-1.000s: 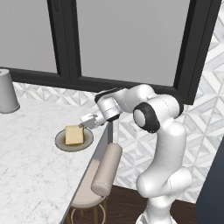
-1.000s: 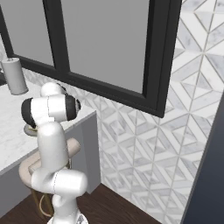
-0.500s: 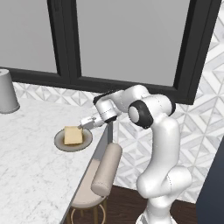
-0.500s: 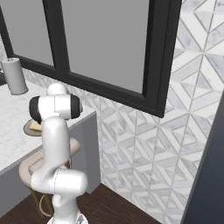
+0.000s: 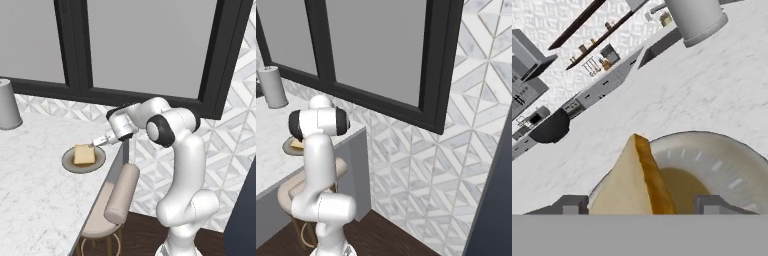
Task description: Start the toaster. Once the lever pops up, take the bread to the plate on the dining counter.
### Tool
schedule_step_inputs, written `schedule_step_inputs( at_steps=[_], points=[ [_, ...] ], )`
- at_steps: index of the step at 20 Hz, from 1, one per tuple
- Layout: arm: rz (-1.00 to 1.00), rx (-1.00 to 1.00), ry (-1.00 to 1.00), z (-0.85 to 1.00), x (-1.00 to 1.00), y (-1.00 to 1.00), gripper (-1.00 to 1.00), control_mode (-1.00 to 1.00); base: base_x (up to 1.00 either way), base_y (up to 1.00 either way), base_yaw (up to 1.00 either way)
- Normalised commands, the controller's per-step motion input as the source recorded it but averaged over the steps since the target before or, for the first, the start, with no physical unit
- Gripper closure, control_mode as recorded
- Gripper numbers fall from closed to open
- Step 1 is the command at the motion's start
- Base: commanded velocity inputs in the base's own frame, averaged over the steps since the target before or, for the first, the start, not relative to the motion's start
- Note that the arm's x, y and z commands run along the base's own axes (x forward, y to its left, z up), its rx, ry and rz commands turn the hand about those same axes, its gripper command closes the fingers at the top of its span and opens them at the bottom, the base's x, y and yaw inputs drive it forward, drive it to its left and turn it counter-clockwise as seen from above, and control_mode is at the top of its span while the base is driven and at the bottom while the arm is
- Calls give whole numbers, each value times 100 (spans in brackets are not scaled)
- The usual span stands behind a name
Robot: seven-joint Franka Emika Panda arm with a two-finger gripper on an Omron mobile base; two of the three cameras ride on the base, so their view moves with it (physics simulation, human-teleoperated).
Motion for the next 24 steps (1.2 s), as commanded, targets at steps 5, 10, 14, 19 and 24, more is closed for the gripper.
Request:
schedule_step_inputs(
  at_steps=[5,10,14,19,24],
  points=[
    [0,-4,-9,6,5,0,-100,-100,0,0,0],
    [0,-3,-1,24,18,-1,-100,-100,0,0,0],
    [0,-12,0,9,15,0,-100,-100,0,0,0],
    [-13,-26,2,0,7,0,-100,-100,0,0,0],
    [-42,-30,21,0,0,0,-100,-100,0,0,0]
  ],
)
